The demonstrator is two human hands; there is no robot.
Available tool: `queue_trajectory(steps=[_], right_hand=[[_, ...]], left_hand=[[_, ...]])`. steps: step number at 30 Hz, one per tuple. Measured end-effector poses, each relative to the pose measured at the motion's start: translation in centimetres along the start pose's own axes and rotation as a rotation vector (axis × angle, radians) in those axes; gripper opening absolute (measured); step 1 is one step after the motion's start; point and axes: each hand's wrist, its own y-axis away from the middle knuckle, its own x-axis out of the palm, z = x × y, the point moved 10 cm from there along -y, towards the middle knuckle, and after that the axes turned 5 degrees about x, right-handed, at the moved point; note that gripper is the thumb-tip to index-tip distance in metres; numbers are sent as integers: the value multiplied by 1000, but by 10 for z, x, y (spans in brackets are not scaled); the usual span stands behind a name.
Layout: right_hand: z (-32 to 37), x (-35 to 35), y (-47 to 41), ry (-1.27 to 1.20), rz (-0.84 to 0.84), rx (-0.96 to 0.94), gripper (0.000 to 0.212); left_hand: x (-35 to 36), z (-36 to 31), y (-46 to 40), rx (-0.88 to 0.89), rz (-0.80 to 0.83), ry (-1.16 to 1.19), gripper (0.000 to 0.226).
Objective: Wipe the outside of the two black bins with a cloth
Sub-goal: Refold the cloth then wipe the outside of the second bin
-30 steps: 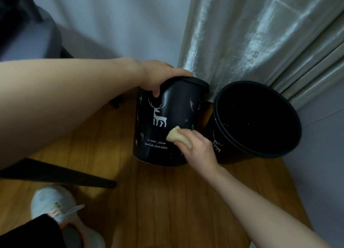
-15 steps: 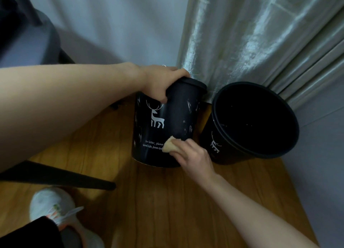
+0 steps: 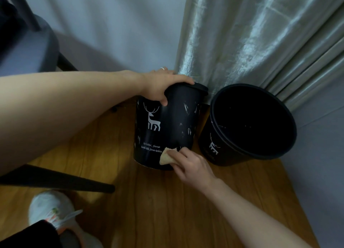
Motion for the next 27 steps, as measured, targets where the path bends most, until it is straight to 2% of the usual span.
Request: queue_trajectory(steps=[3,7,13,15,19,21,23,27], right_hand=[[1,0,-1,8,-4,-14,31],[3,5,1,26,36,-51,31],[6,4,-2,102,128,-222,29],[0,-10,-21,104,68,-170,34],[-21,-54,-73,34,-139,84,38],[-25,-61,-82,35,-161,126,37],[-19,-54,-75,53,-114,48,36],[-5,-21,-40,131,106,-169,35]], left_hand=[[-1,1,1,21,-8,1,103],[-4,2,1,25,27,-126,107],[-2,0,2,45,65,-139,108],[-2,0,0,45,65,-140,108],[-2,2,0,23,79,-213,113],[0,5,-1,11,88,-232,111],[0,7,-1,7,95,-230,106],[1,10,0,-6,107,-220,101]])
